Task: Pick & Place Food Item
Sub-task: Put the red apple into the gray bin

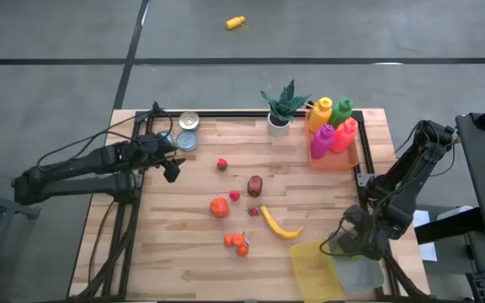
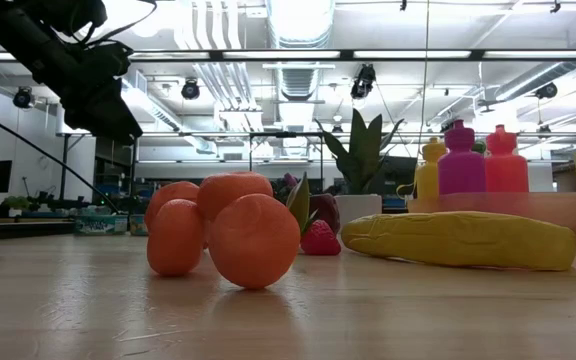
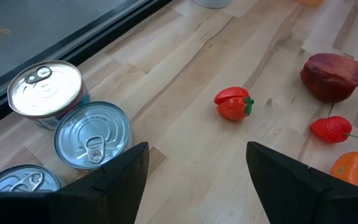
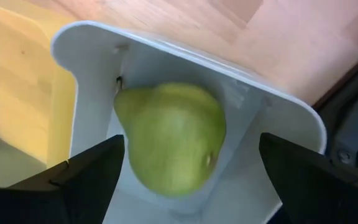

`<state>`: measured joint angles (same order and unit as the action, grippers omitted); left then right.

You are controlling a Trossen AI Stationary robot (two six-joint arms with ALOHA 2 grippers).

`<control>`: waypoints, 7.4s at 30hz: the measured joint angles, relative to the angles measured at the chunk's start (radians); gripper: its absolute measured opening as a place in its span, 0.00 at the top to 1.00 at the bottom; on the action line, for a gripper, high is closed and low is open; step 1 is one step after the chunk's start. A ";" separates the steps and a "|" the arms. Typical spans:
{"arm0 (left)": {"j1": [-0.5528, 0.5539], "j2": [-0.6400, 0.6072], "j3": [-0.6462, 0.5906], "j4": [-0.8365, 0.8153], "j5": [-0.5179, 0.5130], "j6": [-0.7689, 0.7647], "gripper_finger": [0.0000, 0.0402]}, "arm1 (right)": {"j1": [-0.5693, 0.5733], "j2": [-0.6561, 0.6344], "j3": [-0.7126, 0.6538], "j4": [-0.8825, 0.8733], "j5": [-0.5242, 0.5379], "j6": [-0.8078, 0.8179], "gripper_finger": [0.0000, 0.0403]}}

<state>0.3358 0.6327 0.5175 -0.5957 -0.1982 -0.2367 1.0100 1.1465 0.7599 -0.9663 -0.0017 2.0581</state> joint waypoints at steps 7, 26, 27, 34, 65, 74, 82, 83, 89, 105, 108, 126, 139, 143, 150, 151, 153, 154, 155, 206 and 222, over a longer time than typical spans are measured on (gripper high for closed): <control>0.000 0.000 0.000 0.000 0.000 0.000 0.31 | -0.032 -0.006 0.149 -0.247 0.008 -0.088 0.08; 0.000 0.000 0.000 0.000 0.000 0.000 0.31 | -0.388 -0.014 0.397 -0.434 0.592 -0.935 0.08; 0.000 0.000 0.000 0.000 0.000 0.000 0.31 | -0.422 -0.014 0.397 -0.399 0.602 -1.010 0.08; 0.000 0.000 0.000 0.000 0.000 0.000 0.31 | -0.657 -0.012 0.371 -0.044 0.561 -1.428 0.08; 0.000 0.000 0.000 0.000 0.000 0.000 0.31 | -1.001 0.527 0.511 0.424 0.312 -0.772 0.08; 0.000 0.000 0.000 0.000 0.000 0.000 0.31 | -0.981 0.775 0.828 0.153 0.303 -0.632 0.08; 0.000 0.000 0.000 0.000 0.000 0.000 0.31 | -0.981 0.877 0.976 -0.049 0.297 -0.565 0.08; 0.000 0.000 0.000 -0.001 0.000 0.000 0.31 | -0.981 0.890 0.979 -0.051 0.291 -0.565 0.08; 0.000 0.000 0.000 0.000 0.000 0.000 0.31 | -0.982 0.941 0.979 -0.056 0.282 -0.540 0.08; 0.000 0.000 0.000 0.000 0.000 0.000 0.31 | -0.981 1.002 0.954 -0.060 0.265 -0.486 0.08; 0.000 0.000 0.000 0.000 0.000 0.000 0.31 | -0.981 1.012 0.952 -0.044 0.262 -0.487 0.08; 0.000 0.000 0.000 0.000 0.000 0.000 0.31 | -0.981 1.024 0.934 -0.017 0.259 -0.497 0.40; 0.000 0.000 0.000 0.000 0.000 0.000 0.31 | -0.981 0.998 0.933 -0.023 0.254 -0.532 0.41; 0.000 0.000 0.000 0.000 0.000 0.000 0.31 | -0.982 0.944 0.934 -0.033 0.271 -0.595 0.41; 0.000 0.000 0.000 -0.001 0.000 0.000 0.31 | -0.979 0.799 0.933 -0.118 0.293 -0.782 0.42; 0.000 0.000 0.000 0.000 0.000 0.000 0.31 | -0.978 0.773 0.933 -0.138 0.293 -0.800 0.42; 0.000 0.000 0.000 -0.001 0.000 0.000 0.31 | -0.971 0.723 0.931 -0.175 0.303 -0.832 0.42; 0.000 0.000 0.000 0.000 0.000 0.000 0.31 | -0.966 0.695 0.931 -0.187 0.316 -0.850 0.42; 0.000 0.000 0.000 0.000 0.000 0.000 0.31 | -0.959 0.666 0.930 -0.203 0.327 -0.866 0.42; 0.000 0.000 0.000 -0.001 0.000 0.000 0.31 | 0.117 0.330 0.538 -0.323 0.172 0.084 0.42; 0.000 0.000 0.000 -0.001 0.000 0.000 0.31 | 0.145 0.566 0.560 -0.198 0.045 0.053 0.42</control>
<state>0.3355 0.6327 0.5179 -0.5962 -0.1986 -0.2367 1.1546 1.7127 1.3197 -1.1641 0.0437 2.1110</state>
